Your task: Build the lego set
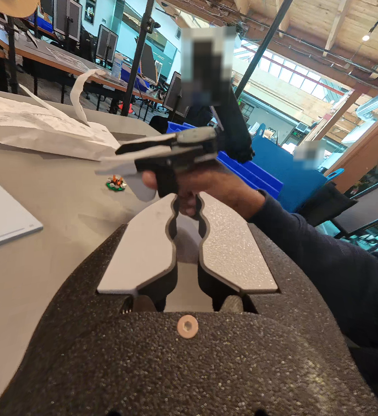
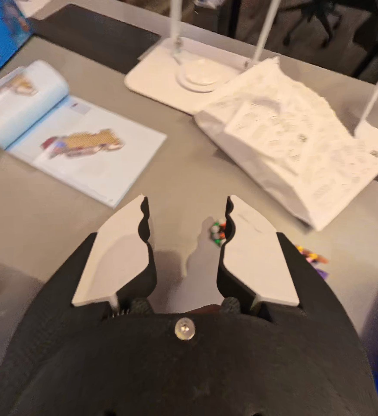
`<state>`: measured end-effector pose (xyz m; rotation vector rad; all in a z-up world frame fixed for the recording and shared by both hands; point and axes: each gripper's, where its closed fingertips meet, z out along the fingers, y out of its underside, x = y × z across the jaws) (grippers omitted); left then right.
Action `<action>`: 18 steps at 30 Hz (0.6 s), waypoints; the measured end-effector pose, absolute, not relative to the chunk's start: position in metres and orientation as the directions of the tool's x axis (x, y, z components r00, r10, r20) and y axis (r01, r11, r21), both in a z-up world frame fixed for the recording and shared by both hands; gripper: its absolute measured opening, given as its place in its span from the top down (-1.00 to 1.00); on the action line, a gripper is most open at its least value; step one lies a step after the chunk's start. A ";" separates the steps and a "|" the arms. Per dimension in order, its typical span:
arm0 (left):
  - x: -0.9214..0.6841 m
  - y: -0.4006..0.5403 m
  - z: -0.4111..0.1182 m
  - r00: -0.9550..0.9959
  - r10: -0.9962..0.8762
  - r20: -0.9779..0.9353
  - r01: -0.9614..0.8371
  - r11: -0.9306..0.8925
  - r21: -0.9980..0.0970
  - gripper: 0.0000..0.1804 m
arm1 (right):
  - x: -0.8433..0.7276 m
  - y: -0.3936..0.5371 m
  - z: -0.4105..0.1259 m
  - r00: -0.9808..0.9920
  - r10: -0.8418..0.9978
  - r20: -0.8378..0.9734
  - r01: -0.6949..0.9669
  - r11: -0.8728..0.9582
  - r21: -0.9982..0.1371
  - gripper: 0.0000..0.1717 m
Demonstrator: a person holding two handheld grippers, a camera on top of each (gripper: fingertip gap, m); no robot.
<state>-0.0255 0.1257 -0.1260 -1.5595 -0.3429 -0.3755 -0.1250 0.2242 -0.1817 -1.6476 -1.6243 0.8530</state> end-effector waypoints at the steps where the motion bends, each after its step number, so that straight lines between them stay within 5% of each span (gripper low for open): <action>1: -0.020 0.117 -0.128 0.908 -0.007 0.420 0.419 -0.021 -0.908 0.83 | -0.117 0.210 -0.188 -0.027 0.999 0.030 0.554 0.040 -0.832 0.27; 8: -0.004 0.051 -0.119 0.913 -0.004 0.408 0.404 0.136 -0.904 0.78 | -0.087 0.132 -0.203 -0.285 0.957 0.051 0.485 0.190 -0.854 0.37; 18: -0.019 0.017 -0.115 0.820 -0.087 0.565 0.567 0.252 -0.784 0.70 | -0.083 0.119 -0.215 -0.306 0.944 0.122 0.520 0.274 -0.809 0.40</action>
